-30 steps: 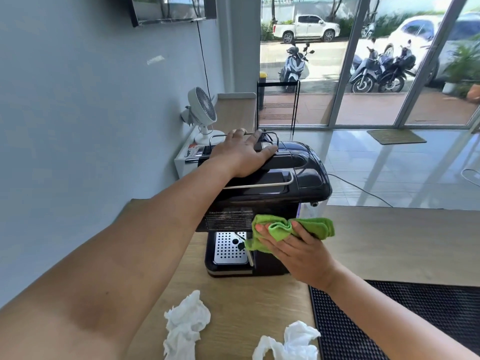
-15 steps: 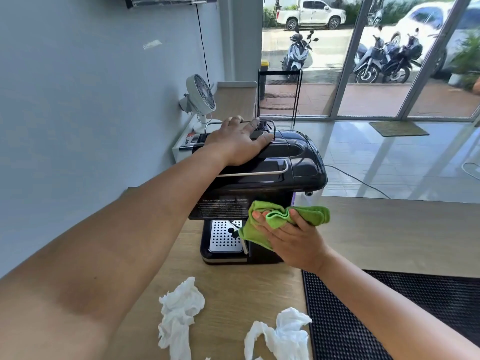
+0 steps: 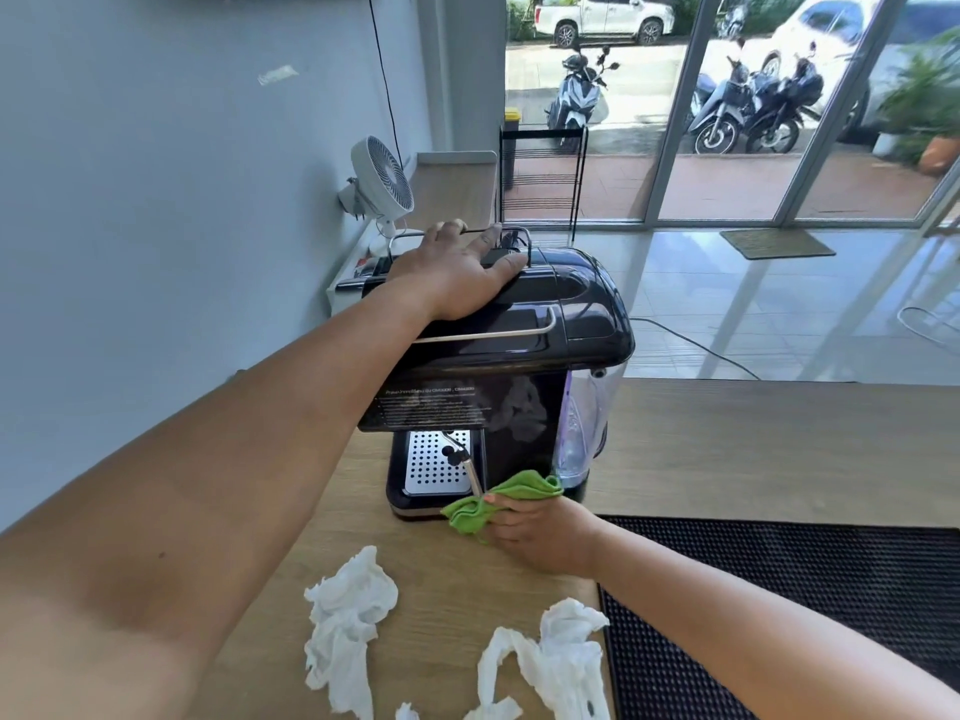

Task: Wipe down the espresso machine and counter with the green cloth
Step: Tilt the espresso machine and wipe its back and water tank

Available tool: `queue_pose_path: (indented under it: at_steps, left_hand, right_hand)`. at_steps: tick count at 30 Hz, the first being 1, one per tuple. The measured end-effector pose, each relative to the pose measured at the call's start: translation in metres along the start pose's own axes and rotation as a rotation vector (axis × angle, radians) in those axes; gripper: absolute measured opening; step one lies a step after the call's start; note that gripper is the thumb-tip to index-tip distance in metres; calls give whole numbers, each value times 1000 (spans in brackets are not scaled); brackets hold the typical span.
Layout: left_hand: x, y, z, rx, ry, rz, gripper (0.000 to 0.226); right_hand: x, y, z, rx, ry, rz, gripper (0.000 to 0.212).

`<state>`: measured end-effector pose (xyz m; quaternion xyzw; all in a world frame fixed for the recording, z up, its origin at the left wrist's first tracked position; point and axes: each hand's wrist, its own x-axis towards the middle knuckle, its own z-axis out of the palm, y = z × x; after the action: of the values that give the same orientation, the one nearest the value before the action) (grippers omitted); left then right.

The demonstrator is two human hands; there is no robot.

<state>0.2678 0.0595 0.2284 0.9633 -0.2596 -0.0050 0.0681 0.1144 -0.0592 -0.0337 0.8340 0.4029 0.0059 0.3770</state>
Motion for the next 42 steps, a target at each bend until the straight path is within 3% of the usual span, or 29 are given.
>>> queue_pose_path:
  at_steps: [4,9,14,21,26,30,33,35,39,42]
  left_hand:
    - [0,-1,0,-4,-6,-3,76]
    - [-2,-1,-1,0,-24,-4,76]
    - [-3,0,-4,1,-23,-7,76]
    - [-5,2,-4,15,-13,7,72]
    - [-6,3,-4,11,-15,7,71]
    - [-4,1,-3,-5,-21,6,73]
    - [-5,1,-4,-7,-19,12,72]
    - [-6,1,-5,-9,-20,11,72]
    - [-5,2,-4,12,-19,13,72]
    - [-5,2,-4,11,-12,12,72]
  right_hand:
    - [1,0,-3,-41,35,38,49]
    - [-40,17,18,-69,24,-45,41]
    - [-74,30,5,-104,55,-79,18]
    - [-76,63,-90,-124,773,498,40]
    - [-38,77,-75,-161,640,667,52]
    - [-37,43,-33,-173,308,497,51]
    - [-53,25,-15,-237,131,299,37]
    - [-58,32,-19,-221,220,313,31]
    - [-52,59,-49,-99,615,576,53]
    - [-46,70,-60,-96,648,669,59]
